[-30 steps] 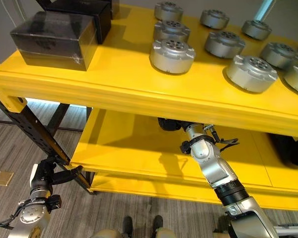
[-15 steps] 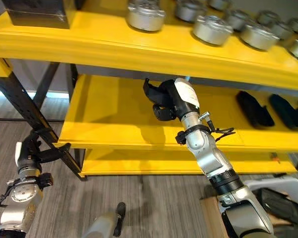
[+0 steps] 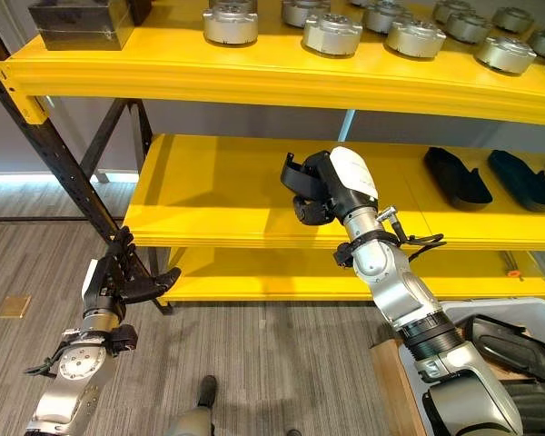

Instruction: Move parts from the plastic box to the shelf.

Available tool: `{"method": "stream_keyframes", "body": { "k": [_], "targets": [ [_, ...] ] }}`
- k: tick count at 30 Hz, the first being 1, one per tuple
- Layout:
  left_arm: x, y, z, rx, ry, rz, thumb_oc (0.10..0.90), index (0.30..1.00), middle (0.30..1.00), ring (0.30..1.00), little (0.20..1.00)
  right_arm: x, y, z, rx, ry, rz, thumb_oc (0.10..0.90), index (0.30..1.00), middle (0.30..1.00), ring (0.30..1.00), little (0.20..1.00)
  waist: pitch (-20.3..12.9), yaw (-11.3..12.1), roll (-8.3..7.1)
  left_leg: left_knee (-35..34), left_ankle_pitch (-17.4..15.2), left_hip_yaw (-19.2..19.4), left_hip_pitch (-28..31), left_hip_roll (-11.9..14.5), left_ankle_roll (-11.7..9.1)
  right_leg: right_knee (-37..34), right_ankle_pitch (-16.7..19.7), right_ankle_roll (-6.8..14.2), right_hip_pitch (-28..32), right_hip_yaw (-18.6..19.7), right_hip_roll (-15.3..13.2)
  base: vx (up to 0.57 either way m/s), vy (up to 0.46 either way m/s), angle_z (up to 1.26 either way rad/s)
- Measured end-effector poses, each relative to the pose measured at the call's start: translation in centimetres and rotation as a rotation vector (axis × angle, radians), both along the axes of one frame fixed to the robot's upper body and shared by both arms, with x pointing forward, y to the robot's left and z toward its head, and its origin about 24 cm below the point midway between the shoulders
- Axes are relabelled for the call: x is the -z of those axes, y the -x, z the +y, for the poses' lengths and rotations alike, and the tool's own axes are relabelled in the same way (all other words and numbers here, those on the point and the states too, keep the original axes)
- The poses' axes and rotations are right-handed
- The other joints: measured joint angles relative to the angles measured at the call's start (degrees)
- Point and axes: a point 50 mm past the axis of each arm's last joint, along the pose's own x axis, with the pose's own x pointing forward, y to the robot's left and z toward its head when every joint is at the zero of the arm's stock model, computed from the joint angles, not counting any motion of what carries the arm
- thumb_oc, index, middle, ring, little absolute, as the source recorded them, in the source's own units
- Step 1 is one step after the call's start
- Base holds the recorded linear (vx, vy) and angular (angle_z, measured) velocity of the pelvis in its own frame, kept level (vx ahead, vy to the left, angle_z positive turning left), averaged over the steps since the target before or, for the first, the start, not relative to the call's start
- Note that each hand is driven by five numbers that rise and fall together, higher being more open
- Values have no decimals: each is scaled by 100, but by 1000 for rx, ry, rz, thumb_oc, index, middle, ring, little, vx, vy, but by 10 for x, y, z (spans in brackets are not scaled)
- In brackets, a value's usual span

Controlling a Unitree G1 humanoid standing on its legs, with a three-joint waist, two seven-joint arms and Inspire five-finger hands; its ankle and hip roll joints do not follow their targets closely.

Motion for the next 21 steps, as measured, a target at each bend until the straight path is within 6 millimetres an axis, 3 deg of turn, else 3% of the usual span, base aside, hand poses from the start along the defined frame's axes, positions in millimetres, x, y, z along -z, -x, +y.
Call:
{"method": "stream_keyframes", "body": {
  "k": [3,4,5,6,7,8,9,10,11,12,15,20,21],
  "targets": [
    [11,11,2,-13,6,48,900,1000,1000,1000,1000,1,1,2,-20,-6,5,400,300,300,300,300,0,70,83,87,253,-171,46,202,129,-71,-58,-200,136,-16,222,-67,-169,-7],
    [13,14,2,-15,7,58,900,1000,1000,1000,1000,3,1,3,-27,-7,10,400,300,300,300,300,5,125,116,230,528,-286,47,226,-42,-31,-140,-248,138,11,308,-96,-96,-1],
    [12,13,2,-13,8,54,900,1000,1000,1000,1000,4,1,4,-28,-12,12,400,300,300,300,300,53,102,-49,664,722,-313,-256,69,-333,205,-334,-307,-26,-4,140,-34,-22,13],
    [13,10,0,-8,12,52,900,1000,1000,1000,1000,5,1,4,-28,-13,15,400,300,300,300,300,118,110,-221,870,921,-297,-403,-142,-306,257,-376,-303,-46,-64,-6,-68,10,30],
    [17,10,-5,5,23,67,900,1000,1000,1000,1000,7,2,4,-28,-12,23,400,300,300,300,300,115,122,-272,997,988,-155,-452,-298,-240,245,-370,-229,35,-104,-176,-4,84,32],
    [18,10,-10,25,36,70,900,1000,1000,1000,1000,7,2,4,-29,-14,25,400,300,300,300,300,113,101,-260,1008,978,-130,-434,-405,-232,215,-388,-178,100,-171,-213,53,166,34],
    [17,8,-13,37,39,64,900,1000,1000,1000,1000,8,2,3,-27,-23,25,400,300,300,300,300,125,72,-283,1078,894,259,-465,-488,-148,233,-415,-139,117,-240,-289,99,150,14],
    [17,9,-14,42,40,63,900,1000,1000,1000,1000,11,3,8,-34,-44,31,400,300,300,300,300,108,54,-264,813,413,407,-145,-706,84,274,-442,-82,103,-172,-422,94,128,-26],
    [17,9,-12,39,29,64,900,1000,1000,1000,1000,13,3,17,-57,-77,34,400,300,300,300,300,66,68,-187,349,235,492,210,-724,187,327,-479,-18,90,-24,-366,104,95,-19],
    [9,1,-13,51,25,33,900,1000,1000,1000,1000,15,5,19,-64,-80,36,400,300,300,300,300,87,-68,-244,218,239,363,241,-805,182,354,-541,58,100,-92,-403,136,114,-18],
    [-6,-13,-16,65,24,-34,900,1000,1000,1000,1000,14,5,18,-62,-80,39,400,300,300,300,300,80,-44,-399,130,171,440,342,-989,275,233,-486,161,241,-239,-594,161,131,13],
    [-6,-10,-11,47,19,-33,900,1000,1000,1000,1000,13,6,26,-86,-101,30,400,300,300,300,300,78,66,-508,-39,49,509,560,-1197,443,299,-448,231,261,-224,-804,87,151,-8],
    [-5,-10,-11,43,18,-30,900,1000,1000,1000,1000,13,6,29,-92,-110,29,400,300,300,300,300,80,126,-477,-28,38,600,534,-1099,473,818,-542,369,-46,-173,-807,-29,148,-33]
  ]
}}
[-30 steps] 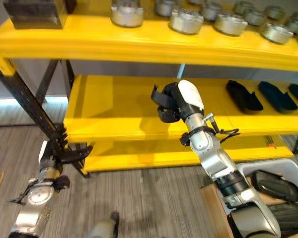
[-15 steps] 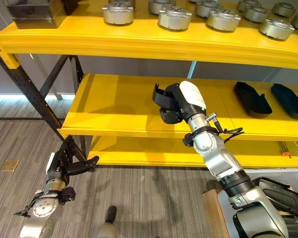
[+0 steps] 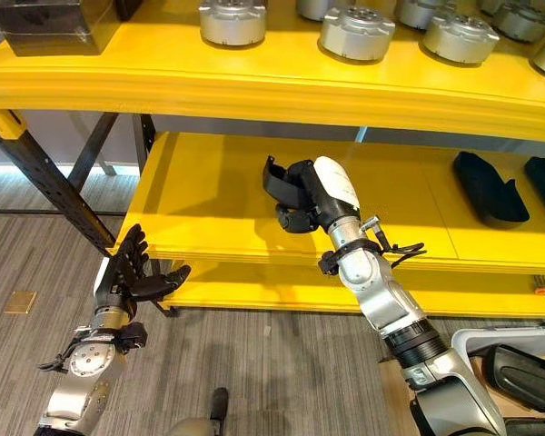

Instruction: Move parts from the plastic box to the shelf.

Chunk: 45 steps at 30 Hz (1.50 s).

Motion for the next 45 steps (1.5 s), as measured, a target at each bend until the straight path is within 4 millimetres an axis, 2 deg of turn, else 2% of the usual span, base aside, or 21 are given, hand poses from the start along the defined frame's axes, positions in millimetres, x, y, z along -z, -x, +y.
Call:
{"method": "stream_keyframes", "body": {
  "k": [2,4,6,8,11,13,14,16,17,18,19,23,28,30,31,32,35,37,38,41,45],
  "targets": [
    [1,0,2,2,-13,7,900,1000,1000,1000,1000,4,1,3,-10,0,14,400,300,300,300,300,8,-42,28,66,-37,33,-35,39,54,1052,-64,91,-537,43,-3,-13,140,-19],
    [1,-2,5,13,-41,20,900,1000,1000,1000,1000,7,2,3,-8,0,22,400,300,300,300,300,101,-202,106,222,-243,-118,-27,16,304,3087,-143,216,-1617,424,-164,98,-6,16],
    [1,-3,6,17,-62,27,900,1000,1000,1000,1000,7,3,1,-5,5,24,400,300,300,300,300,156,-350,159,361,-309,-300,-9,-81,327,3696,-351,87,-2100,885,-148,155,-163,48],
    [-3,-3,7,19,-63,12,900,1000,1000,1000,1000,4,4,-3,3,23,14,400,300,300,300,300,203,-314,303,408,-388,-297,52,-144,253,2783,-306,28,-2118,796,-648,172,-254,36],
    [-11,-4,18,-30,-70,-25,900,1000,1000,1000,1000,3,4,-1,-5,18,9,400,300,300,300,300,203,-197,327,436,-476,-475,48,-178,120,-6,656,322,-1720,998,-1448,171,-330,25],
    [-12,-5,22,-55,-75,-27,900,1000,1000,1000,1000,4,4,-1,-5,18,12,400,300,300,300,300,202,-158,278,510,-588,-563,65,-157,-16,-890,1331,606,-1508,856,-1756,275,-402,26],
    [-10,0,29,-87,-70,-20,900,1000,1000,1000,1000,9,6,-1,-10,25,32,400,300,300,300,300,186,-92,194,394,-561,-648,310,117,-277,-938,1779,666,-1246,238,-1544,241,-389,55],
    [-13,1,32,-94,-76,-30,900,1000,1000,1000,1000,19,9,-6,6,35,65,400,300,300,300,300,-71,-165,-276,183,-604,-1014,468,275,-617,-902,1771,619,-700,349,-940,207,-416,56],
    [-7,5,29,-112,-38,-32,900,1000,1000,1000,1000,12,6,-6,4,37,44,400,300,300,300,300,-158,6,-194,178,-659,-909,453,555,-696,-823,1512,432,-856,255,-667,187,-428,10],
    [5,11,19,-96,-2,9,900,1000,1000,1000,1000,3,4,-10,16,43,16,400,300,300,300,300,-175,-181,62,168,-568,-995,423,960,-856,-736,1412,256,-816,144,-267,84,-336,-30],
    [11,14,11,-67,10,31,900,1000,1000,1000,1000,0,3,-16,36,53,8,400,300,300,300,300,-179,-223,80,208,-456,-932,417,1141,-846,-726,1346,169,-802,144,-84,76,-309,10],
    [11,14,8,-40,14,30,900,1000,1000,1000,1000,-9,2,-29,78,66,-14,400,300,300,300,300,-186,-513,130,200,-329,-966,499,1566,-1056,-815,1095,-89,-619,50,407,46,-312,0],
    [11,15,11,-60,23,32,900,1000,1000,1000,1000,-9,2,-32,86,73,-13,400,300,300,300,300,-186,-467,217,670,-229,-991,219,1942,-1149,-562,837,-418,-675,-66,833,-2,-229,9],
    [12,15,10,-55,28,35,900,1000,1000,1000,1000,-11,2,-33,85,70,-14,400,300,300,300,300,-185,-377,212,1027,-23,-1116,-104,1923,-987,-299,683,-539,-830,-169,858,-40,-181,31],
    [14,15,7,-44,46,44,900,1000,1000,1000,1000,-11,2,-35,88,75,-14,400,300,300,300,300,-184,-303,208,1188,345,-1061,-329,1888,-939,-206,608,-645,-867,-316,847,-20,-77,116],
    [14,11,-1,-5,53,48,900,1000,1000,1000,1000,-9,5,-40,110,69,-15,400,300,300,300,300,-167,-401,131,1491,228,-304,-827,1706,-922,-325,595,-743,-755,-791,619,-4,7,119],
    [16,14,-5,15,45,58,900,1000,1000,1000,1000,-3,4,-30,88,23,-6,400,300,300,300,300,-183,-333,283,475,124,-67,-183,1347,-796,-135,540,-740,-827,-706,693,17,115,18],
    [10,8,-3,40,15,41,900,1000,1000,1000,1000,2,4,-21,70,-16,10,400,300,300,300,300,-180,-604,297,34,-50,-315,89,1192,-786,177,511,-607,-1091,-519,606,92,212,-37],
    [7,4,-3,45,11,31,900,1000,1000,1000,1000,5,5,-24,82,-15,20,400,300,300,300,300,-182,-702,271,-31,-198,-193,158,1131,-784,165,553,-504,-1068,-528,473,94,170,-30],
    [4,2,2,24,0,15,900,1000,1000,1000,1000,7,6,-28,98,-12,22,400,300,300,300,300,-208,-722,196,-29,-263,-102,285,748,-540,-77,716,-273,-896,-354,143,33,85,-7],
    [0,2,12,-26,-8,3,900,1000,1000,1000,1000,6,7,-27,95,-14,18,400,300,300,300,300,-210,-591,200,-27,-277,-17,403,644,-494,-321,843,-180,-694,-305,68,15,31,-4]
  ]
}}
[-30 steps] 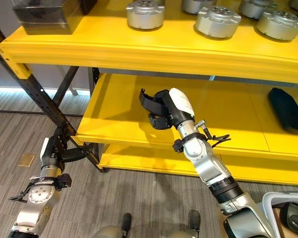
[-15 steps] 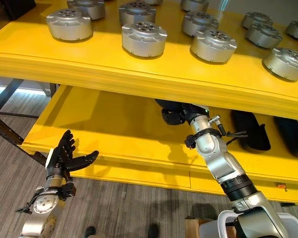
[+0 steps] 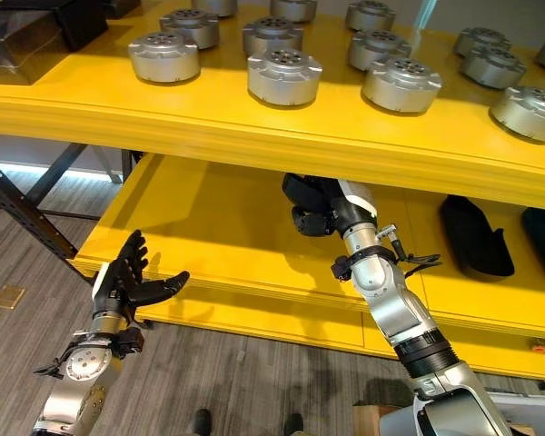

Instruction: Move parts from the plastic box to the shelf.

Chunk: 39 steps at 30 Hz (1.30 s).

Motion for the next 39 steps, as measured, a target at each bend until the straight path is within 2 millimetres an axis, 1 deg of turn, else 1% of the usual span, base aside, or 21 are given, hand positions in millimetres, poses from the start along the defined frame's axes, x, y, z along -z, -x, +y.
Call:
{"method": "stream_keyframes", "body": {
  "k": [3,6,9,11,13,15,16,18,19,20,21,22,23,25,26,28,31,34,36,37,39],
  "targets": [
    [0,0,0,-2,2,1,900,1000,1000,1000,1000,0,0,0,3,8,-2,400,300,300,300,300,0,14,0,1,-11,13,43,10,11,-87,9,1,80,-4,27,0,0,0],
    [1,1,0,0,2,4,900,1000,1000,1000,1000,1,-1,-3,15,20,3,400,300,300,300,300,0,-56,-1,2,-11,29,48,25,11,-118,9,1,87,8,46,-5,10,-2],
    [1,0,-1,2,3,3,900,1000,1000,1000,1000,12,-4,-20,82,42,53,400,300,300,300,300,-1,-71,-2,2,-12,34,68,37,10,-118,12,-1,102,13,58,-5,4,-1],
    [2,1,0,-3,-5,15,900,1000,1000,1000,1000,26,-3,-38,167,66,109,400,300,300,300,300,-1,-50,-2,1,-22,42,123,45,10,-118,12,-2,150,25,66,-22,-7,-3],
    [3,2,1,-7,-17,21,900,1000,1000,1000,1000,33,-4,-47,210,85,148,400,300,300,300,300,-1,-56,-2,5,-33,94,182,67,0,-63,4,-6,134,119,95,-86,-25,-17],
    [3,2,2,-10,-17,20,900,1000,1000,1000,1000,35,-4,-50,222,88,156,400,300,300,300,300,0,-54,-4,20,-36,138,179,79,-3,-22,-2,-7,96,161,103,-112,-28,-17],
    [1,1,1,-7,-16,14,900,1000,1000,1000,1000,35,-4,-59,254,106,157,400,300,300,300,300,7,-76,-15,597,-272,153,-204,87,0,521,-214,-35,-292,241,78,-237,-44,-10],
    [2,0,1,-6,-16,16,900,1000,1000,1000,1000,34,-3,-63,266,118,156,400,300,300,300,300,9,-88,-18,929,-425,132,-376,122,-5,872,-377,-73,-470,268,21,-219,-35,-1],
    [-1,-4,-1,2,-21,7,900,1000,1000,1000,1000,32,-3,-67,280,124,141,400,300,300,300,300,42,-92,-48,1483,-580,68,-723,137,-41,1392,-566,-93,-747,204,-63,-106,-24,26],
    [-7,-10,-3,25,-35,-16,900,1000,1000,1000,1000,27,-3,-76,302,151,130,400,300,300,300,300,117,-84,-79,2100,-877,-66,-1088,130,-24,1919,-894,-135,-992,143,-143,-116,-29,41],
    [-8,-11,-4,29,-38,-22,900,1000,1000,1000,1000,27,-3,-82,329,156,138,400,300,300,300,300,140,-53,-117,2448,-1105,-149,-1285,148,-21,2409,-1145,-146,-1217,144,-182,-143,-34,32],
    [-9,-11,-1,31,-56,-19,900,1000,1000,1000,1000,18,-4,-86,332,183,116,400,300,300,300,300,172,-28,-153,2848,-1276,-183,-1549,161,-44,2862,-1361,-200,-1497,145,-253,-92,-14,25],
    [-11,-10,7,21,-85,-17,900,1000,1000,1000,1000,-3,-9,-94,356,212,63,400,300,300,300,300,266,-32,-168,3498,-1527,-308,-1999,169,-95,3557,-1669,-268,-1931,162,-324,-91,-25,11],
    [-9,-8,9,14,-90,-4,900,1000,1000,1000,1000,-16,-15,-95,372,208,26,400,300,300,300,300,289,-25,-182,3937,-1693,-394,-2300,210,-129,4023,-1867,-319,-2225,178,-332,-80,-48,6],
    [-9,-8,9,18,-89,-5,900,1000,1000,1000,1000,-33,-20,-95,380,205,-23,400,300,300,300,300,352,-33,-218,4431,-1891,-451,-2616,267,-181,4525,-2100,-407,-2539,199,-343,-54,-64,-1],
    [-6,-7,8,21,-86,9,900,1000,1000,1000,1000,-37,-22,-96,384,216,-30,400,300,300,300,300,444,10,-312,4582,-1947,-502,-2710,291,-206,4752,-2224,-458,-2666,207,-328,-15,-88,-2],
    [-5,-6,8,22,-86,11,900,1000,1000,1000,1000,-35,-22,-98,388,229,-16,400,300,300,300,300,490,93,-315,4572,-1952,-496,-2707,354,-211,4784,-2256,-505,-2693,199,-272,33,-67,-5],
    [-5,-6,8,21,-86,10,900,1000,1000,1000,1000,-27,-23,-97,380,261,17,400,300,300,300,300,520,126,-316,4523,-1952,-501,-2679,365,-218,4786,-2278,-533,-2676,173,-266,67,-91,2],
    [-6,-6,9,20,-89,10,900,1000,1000,1000,1000,-22,-25,-93,363,294,37,400,300,300,300,300,581,147,-357,4466,-1941,-550,-2646,374,-238,4812,-2346,-559,-2634,120,-261,97,-145,9],
    [-8,-8,9,17,-92,2,900,1000,1000,1000,1000,-27,-31,-89,332,383,50,400,300,300,300,300,644,177,-415,4463,-1939,-583,-2642,389,-245,4810,-2337,-596,-2636,94,-265,36,-58,8],
    [-9,-9,8,22,-91,-2,900,1000,1000,1000,1000,-32,-32,-89,326,392,36,400,300,300,300,300,731,245,-428,4458,-1933,-594,-2653,376,-258,4853,-2384,-591,-2634,76,-267,45,-75,6]
  ]
}}
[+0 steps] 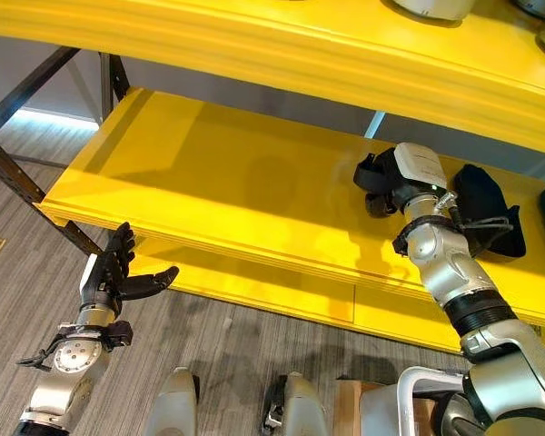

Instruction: Move parts from the plastic box to the shelf.

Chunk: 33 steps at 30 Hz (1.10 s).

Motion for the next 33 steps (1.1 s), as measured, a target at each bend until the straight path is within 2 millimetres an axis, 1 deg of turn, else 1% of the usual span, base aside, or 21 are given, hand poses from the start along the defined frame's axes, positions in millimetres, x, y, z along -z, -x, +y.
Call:
{"method": "stream_keyframes", "body": {
  "k": [1,2,4,5,9,14,16,19,22,23,26,30,33],
  "targets": [
    [-1,-1,0,-3,-1,-6,900,1000,1000,1000,1000,-6,-2,1,-5,8,-10,400,300,300,300,300,77,35,-14,9,1,-25,-17,-3,-2,14,-9,-16,-1,-26,-2,17,-43,10],
    [-1,-1,1,-6,-1,-7,900,1000,1000,1000,1000,-14,-4,6,-22,63,-17,400,300,300,300,300,152,49,-21,56,-3,-55,-44,-1,-4,50,-32,-42,-5,-57,-9,34,-27,12],
    [-1,-1,0,-4,-1,-6,900,1000,1000,1000,1000,-26,-9,16,-65,106,-31,400,300,300,300,300,182,125,-31,55,-4,-90,-127,-5,-9,66,-47,-48,-74,-87,-10,66,-30,6],
    [-2,-1,0,-2,-1,-8,900,1000,1000,1000,1000,-31,-12,24,-91,186,-29,400,300,300,300,300,197,187,-33,68,-19,-85,-132,-17,-11,97,-76,-39,-77,-85,-28,55,-23,3],
    [-4,-2,0,-12,-1,-27,900,1000,1000,1000,1000,-36,-13,35,-142,271,-40,400,300,300,300,300,199,322,-36,65,-25,-88,-151,-65,-4,98,-92,-28,-79,-96,-85,43,-10,6],
    [-5,-2,0,-16,-2,-33,900,1000,1000,1000,1000,-41,-16,43,-168,311,-39,400,300,300,300,300,200,335,-38,78,-27,-138,-208,-126,0,93,-103,-6,-82,-144,-142,30,-5,7],
    [-5,-2,0,-16,-2,-33,900,1000,1000,1000,1000,-41,-16,44,-169,314,-37,400,300,300,300,300,200,353,-38,74,-30,-146,-212,-131,5,90,-108,-1,-82,-150,-142,13,-1,2],
    [-5,-2,0,-16,-2,-35,900,1000,1000,1000,1000,-34,-16,48,-181,364,-15,400,300,300,300,300,200,334,-38,75,-31,-147,-214,-134,7,89,-110,1,-84,-150,-147,0,0,0],
    [-6,-3,0,-17,-3,-37,900,1000,1000,1000,1000,-34,-16,48,-182,364,-12,400,300,300,300,300,201,307,-37,76,-32,-140,-214,-135,9,95,-110,1,-92,-144,-148,0,0,0],
    [-6,-3,0,-23,-2,-40,900,1000,1000,1000,1000,-32,-16,48,-180,357,-9,400,300,300,300,300,203,265,-32,84,-32,-133,-215,-134,10,104,-110,0,-102,-136,-148,0,0,0],
    [-6,-3,0,-31,-3,-41,900,1000,1000,1000,1000,-22,-16,48,-184,351,20,400,300,300,300,300,207,249,-26,104,-33,-100,-247,-141,13,166,-114,-6,-175,-86,-158,-9,-9,-4],
    [-6,-4,0,-31,-4,-43,900,1000,1000,1000,1000,-12,-16,50,-190,338,44,400,300,300,300,300,249,191,48,192,-37,-117,-301,-138,18,273,-141,-40,-232,-84,-166,-2,-4,-1],
    [-7,-4,0,-32,-4,-44,900,1000,1000,1000,1000,-4,-16,49,-187,332,70,400,300,300,300,300,249,191,68,193,-32,-124,-298,-139,13,333,-162,-66,-256,-81,-173,0,0,0]
  ]
}}
